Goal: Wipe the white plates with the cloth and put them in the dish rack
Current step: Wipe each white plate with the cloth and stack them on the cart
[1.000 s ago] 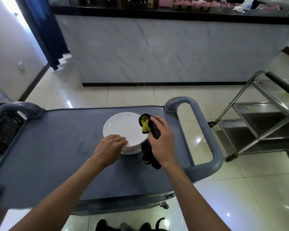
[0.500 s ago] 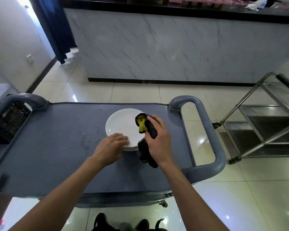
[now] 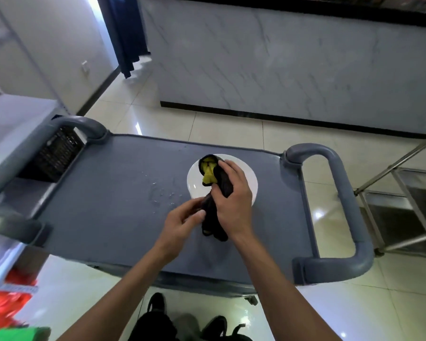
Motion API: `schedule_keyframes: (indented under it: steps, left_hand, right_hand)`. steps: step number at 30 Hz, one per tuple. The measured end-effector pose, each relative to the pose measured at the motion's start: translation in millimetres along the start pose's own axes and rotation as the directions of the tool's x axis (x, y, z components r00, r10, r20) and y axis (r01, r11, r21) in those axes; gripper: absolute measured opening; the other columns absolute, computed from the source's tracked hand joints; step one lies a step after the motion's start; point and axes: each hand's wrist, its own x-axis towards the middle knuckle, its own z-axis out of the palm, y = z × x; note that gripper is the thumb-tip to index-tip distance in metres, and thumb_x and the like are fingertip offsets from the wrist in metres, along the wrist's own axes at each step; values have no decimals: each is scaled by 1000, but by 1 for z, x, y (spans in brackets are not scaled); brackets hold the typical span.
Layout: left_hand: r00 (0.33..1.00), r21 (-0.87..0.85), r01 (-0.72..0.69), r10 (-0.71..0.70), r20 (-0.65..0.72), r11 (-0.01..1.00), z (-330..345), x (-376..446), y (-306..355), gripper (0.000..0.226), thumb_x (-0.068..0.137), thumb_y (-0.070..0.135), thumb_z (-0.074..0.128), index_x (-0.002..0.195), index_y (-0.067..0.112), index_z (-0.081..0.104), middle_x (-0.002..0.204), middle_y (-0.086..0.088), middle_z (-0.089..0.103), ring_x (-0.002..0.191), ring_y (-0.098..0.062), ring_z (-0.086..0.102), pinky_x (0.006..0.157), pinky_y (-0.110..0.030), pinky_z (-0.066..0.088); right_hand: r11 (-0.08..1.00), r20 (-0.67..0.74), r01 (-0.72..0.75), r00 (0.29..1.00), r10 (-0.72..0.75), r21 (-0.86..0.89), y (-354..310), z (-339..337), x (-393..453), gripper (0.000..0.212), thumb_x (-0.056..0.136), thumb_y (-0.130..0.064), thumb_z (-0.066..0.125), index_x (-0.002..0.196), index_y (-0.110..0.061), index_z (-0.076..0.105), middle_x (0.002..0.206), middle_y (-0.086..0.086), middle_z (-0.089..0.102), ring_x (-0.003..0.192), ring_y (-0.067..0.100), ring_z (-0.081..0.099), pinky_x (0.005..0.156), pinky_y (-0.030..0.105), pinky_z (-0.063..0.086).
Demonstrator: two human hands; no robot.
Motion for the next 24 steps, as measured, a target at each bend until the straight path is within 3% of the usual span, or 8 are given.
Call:
schedule_keyframes:
  steps: [4,7,10,15,20,24]
  left_hand:
    - [997,-52,66,-68,-40,996,-27,-5,-15,53,89,21,76,138,21,56,124,-1,70,114,-21,67,93,-37,57]
    - [985,-83,79,-91,-146,993,-54,0,-27,47,89,12,75,132,25,60,121,3,71,113,-18,68,91,-32,57]
    - [962,-121,151,-174,-211,981,-87,6,-38,34,91,6,71,121,19,66,111,-1,73,104,-23,71,85,-38,60]
    - [902,-176,302,-341,-265,937,-149,21,-57,23,90,2,71,108,15,70,96,-5,76,86,-29,75,62,-37,61]
    - [827,-164,420,-451,-335,892,-197,44,-84,21,88,-3,70,100,14,73,93,-9,76,82,-35,74,61,-53,61]
    - [778,-80,485,-472,-416,871,-230,70,-98,27,86,-1,72,88,26,73,89,-6,77,81,-28,74,61,-49,62]
  right_hand:
    - [1000,6,-10,1000,9,26,-5,45,3,49,89,-2,66,136,-17,60,139,-9,53,130,-3,45,109,11,31]
    - [998,41,-44,998,42,46,-5,83,1,48,89,-3,67,134,-18,61,138,-9,52,129,-2,46,109,12,33]
    - [997,74,-75,995,73,32,-5,122,-1,46,89,-3,67,131,-18,63,136,-9,53,128,-5,46,108,10,32]
    - [992,110,-128,986,128,-12,-1,176,4,38,88,-5,71,125,-15,67,132,-7,55,124,-2,49,107,12,34]
    - [985,148,-150,976,161,-83,8,218,9,37,88,-1,71,123,-8,68,132,1,56,123,8,53,109,17,37]
    - [977,132,-122,980,146,-174,21,241,11,37,88,2,69,125,-5,67,130,5,57,122,10,53,107,10,33]
